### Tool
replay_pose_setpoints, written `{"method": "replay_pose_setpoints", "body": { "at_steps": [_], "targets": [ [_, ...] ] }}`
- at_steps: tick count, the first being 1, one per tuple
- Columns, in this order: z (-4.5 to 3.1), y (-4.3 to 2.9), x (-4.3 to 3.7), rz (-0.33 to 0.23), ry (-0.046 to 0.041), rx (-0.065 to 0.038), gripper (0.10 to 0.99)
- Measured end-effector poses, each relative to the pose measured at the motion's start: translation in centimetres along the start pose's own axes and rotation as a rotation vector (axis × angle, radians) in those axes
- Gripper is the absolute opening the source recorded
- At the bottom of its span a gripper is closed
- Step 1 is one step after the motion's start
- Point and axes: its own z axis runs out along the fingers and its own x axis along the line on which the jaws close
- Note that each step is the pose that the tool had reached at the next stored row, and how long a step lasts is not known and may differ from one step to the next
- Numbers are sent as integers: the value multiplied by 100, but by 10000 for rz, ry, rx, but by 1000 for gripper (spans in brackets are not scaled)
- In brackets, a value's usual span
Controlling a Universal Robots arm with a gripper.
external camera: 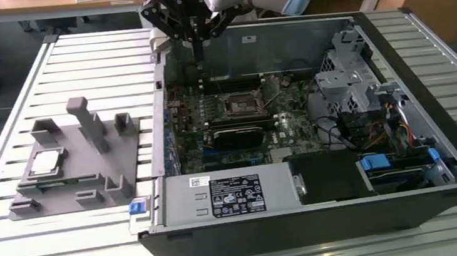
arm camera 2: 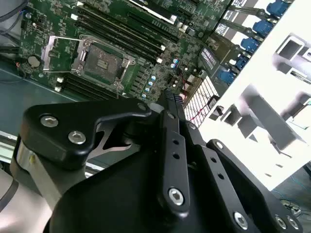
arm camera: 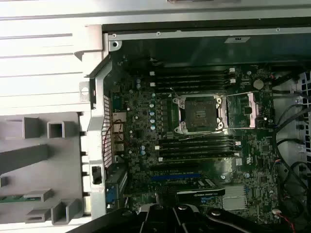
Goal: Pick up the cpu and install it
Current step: 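Reach for the cpu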
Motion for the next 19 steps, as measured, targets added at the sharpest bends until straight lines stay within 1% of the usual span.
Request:
{"method": "replay_pose_setpoints", "body": {
  "at_steps": [19],
  "targets": [
    [-1, -4, 50, 0, 0, 0, 122]
  ]
}}
